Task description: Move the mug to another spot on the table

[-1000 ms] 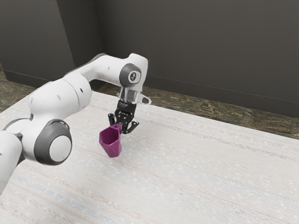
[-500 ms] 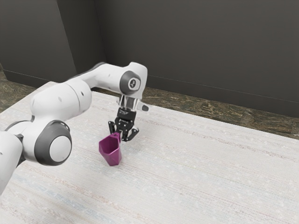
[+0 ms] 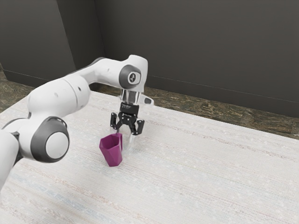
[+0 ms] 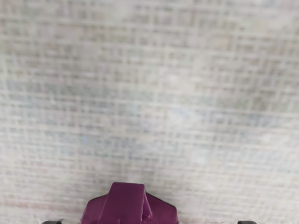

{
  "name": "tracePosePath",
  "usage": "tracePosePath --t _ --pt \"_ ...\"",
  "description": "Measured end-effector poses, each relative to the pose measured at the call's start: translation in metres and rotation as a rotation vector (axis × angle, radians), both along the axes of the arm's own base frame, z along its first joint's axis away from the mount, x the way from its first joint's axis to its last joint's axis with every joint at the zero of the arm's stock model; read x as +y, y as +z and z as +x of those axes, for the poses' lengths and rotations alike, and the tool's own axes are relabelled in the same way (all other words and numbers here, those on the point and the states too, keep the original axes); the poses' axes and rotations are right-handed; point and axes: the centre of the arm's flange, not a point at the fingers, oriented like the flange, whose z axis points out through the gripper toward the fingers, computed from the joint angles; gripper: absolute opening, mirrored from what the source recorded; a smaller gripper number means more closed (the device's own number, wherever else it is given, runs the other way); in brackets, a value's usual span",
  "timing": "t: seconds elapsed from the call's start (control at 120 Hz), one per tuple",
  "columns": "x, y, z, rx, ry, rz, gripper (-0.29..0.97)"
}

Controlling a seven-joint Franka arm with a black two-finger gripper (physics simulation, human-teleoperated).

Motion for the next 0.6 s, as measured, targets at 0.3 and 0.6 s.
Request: tracePosePath --t 0.3,0.6 --pt "-0.011 0.154 -0.036 -0.311 0.001 -0.046 0.6" --pt "0.021 0.29 -0.144 -0.545 0.046 -0.086 0.65"
